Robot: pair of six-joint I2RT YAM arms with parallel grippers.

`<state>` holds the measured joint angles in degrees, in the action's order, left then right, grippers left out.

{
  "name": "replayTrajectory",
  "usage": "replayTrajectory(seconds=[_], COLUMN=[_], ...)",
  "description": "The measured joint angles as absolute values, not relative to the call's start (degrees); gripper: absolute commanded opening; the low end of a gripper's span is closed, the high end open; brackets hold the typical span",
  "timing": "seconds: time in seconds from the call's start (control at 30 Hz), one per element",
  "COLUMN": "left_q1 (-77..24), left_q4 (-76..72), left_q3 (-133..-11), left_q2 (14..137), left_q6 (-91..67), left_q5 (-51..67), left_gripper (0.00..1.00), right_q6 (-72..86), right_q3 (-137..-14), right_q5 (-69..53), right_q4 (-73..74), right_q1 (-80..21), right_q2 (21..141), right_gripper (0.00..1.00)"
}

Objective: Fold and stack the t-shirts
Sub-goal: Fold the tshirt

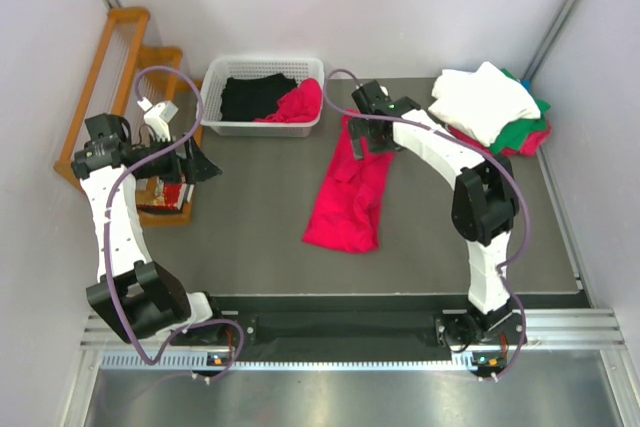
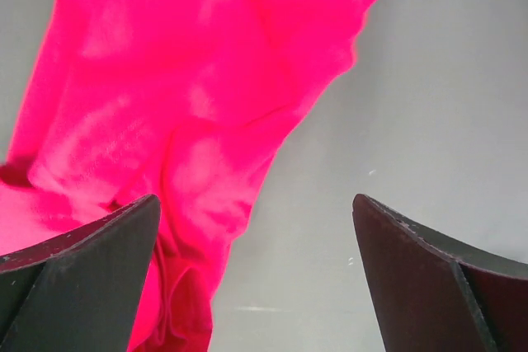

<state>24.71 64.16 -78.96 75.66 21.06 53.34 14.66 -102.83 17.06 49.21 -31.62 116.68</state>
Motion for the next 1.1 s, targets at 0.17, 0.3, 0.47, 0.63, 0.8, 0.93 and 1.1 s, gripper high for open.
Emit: replayTrajectory(seconds=[0.17, 0.3, 0.47, 0.63, 0.8, 0.93, 1.1], left_q1=[24.71, 24.71, 24.71, 23.86, 22.74, 22.72, 22.72], left_q4=[64.71, 64.75, 64.75, 64.71, 64.75, 64.73, 64.73], left_q3=[-78.85, -78.59, -78.56, -78.39, -77.38, -77.03, -77.03], left_q2=[75.66, 75.66, 75.66, 75.66, 75.66, 75.66, 75.66], left_q6=[21.21, 21.21, 21.19, 21.12, 21.17, 21.21, 21.23], left_q5=[53.39, 53.39, 53.82, 53.95, 53.41, 52.56, 52.34], left_gripper=[0.99, 0.99, 0.99, 0.99, 0.99, 0.99, 0.99], right_q6=[15.68, 17.47, 19.64, 21.23, 22.06, 21.56, 20.8], right_q3=[-104.03, -99.42, -91.42, -80.93, -76.71, -76.77, -76.09], right_q5=[19.49, 12.19, 1.91, -7.86, -8.23, -4.99, -4.03], right_q4=[50.41, 49.43, 45.65, 41.41, 41.63, 41.54, 40.25], right_q1=[-32.64, -36.01, -45.91, -52.23, -50.76, -50.06, -47.2], right_q2=[114.26, 107.68, 100.51, 100.05, 102.83, 103.15, 103.37], right_gripper=[1.0, 1.0, 1.0, 1.0, 1.0, 1.0, 1.0])
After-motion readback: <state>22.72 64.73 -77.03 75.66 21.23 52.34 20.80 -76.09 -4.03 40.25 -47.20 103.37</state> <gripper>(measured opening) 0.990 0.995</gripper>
